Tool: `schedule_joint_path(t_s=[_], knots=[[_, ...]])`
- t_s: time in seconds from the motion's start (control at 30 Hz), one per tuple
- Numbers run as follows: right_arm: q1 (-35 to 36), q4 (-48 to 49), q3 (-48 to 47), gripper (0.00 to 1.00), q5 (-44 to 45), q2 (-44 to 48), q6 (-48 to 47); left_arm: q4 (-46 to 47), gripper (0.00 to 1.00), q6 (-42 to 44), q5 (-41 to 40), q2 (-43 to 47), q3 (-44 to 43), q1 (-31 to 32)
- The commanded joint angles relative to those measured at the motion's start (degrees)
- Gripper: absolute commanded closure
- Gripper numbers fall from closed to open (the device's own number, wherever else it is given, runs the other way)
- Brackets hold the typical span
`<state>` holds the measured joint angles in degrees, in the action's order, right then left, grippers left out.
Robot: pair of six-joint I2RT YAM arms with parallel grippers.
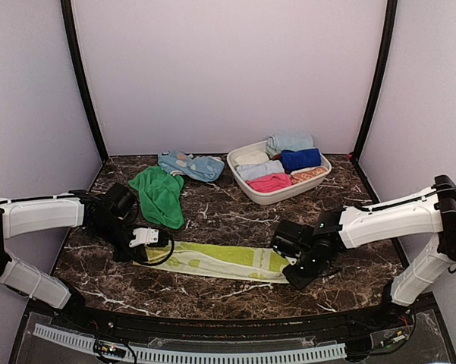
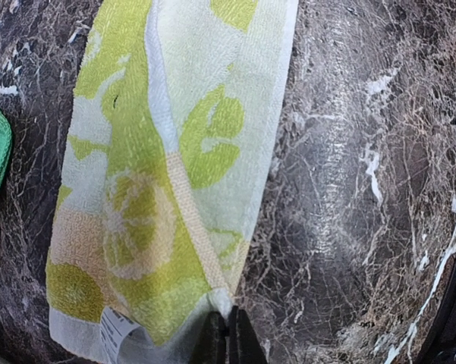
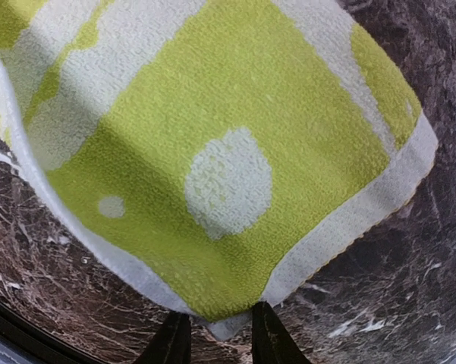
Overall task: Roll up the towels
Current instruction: Fold the towel at the center of the board.
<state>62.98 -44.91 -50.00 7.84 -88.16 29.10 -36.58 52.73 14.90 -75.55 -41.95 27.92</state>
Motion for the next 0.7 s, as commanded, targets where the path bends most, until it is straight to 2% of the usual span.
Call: schedule_joint_path(t_s=[0.0, 0.13, 0.27, 0.43, 0.67], knots=[[0.6, -0.1, -2.8, 0.77, 4.1, 0.6, 0.2, -1.7, 1.00, -0.5, -0.8, 1.0, -1.4, 0.2], [0.6, -1.0, -3.5, 1.00, 5.2, 1.1, 0.0, -1.5, 1.00, -0.6, -1.8, 1.0, -2.0, 0.2], [0.6, -3.0, -4.9, 1.00, 6.7, 1.9, -0.7, 0.8, 1.00, -0.9, -4.7, 1.2, -3.1, 0.2], [0.3, -6.6, -8.2, 1.00, 10.8, 1.9, -2.4, 7.8, 1.00, -0.6, -12.3, 0.2, -6.0, -0.3], [-3.3, -9.6, -14.8, 1.00, 15.3, 0.3, -6.7, 10.8, 1.00, 0.3, -15.3, -4.1, -13.9, -2.7]])
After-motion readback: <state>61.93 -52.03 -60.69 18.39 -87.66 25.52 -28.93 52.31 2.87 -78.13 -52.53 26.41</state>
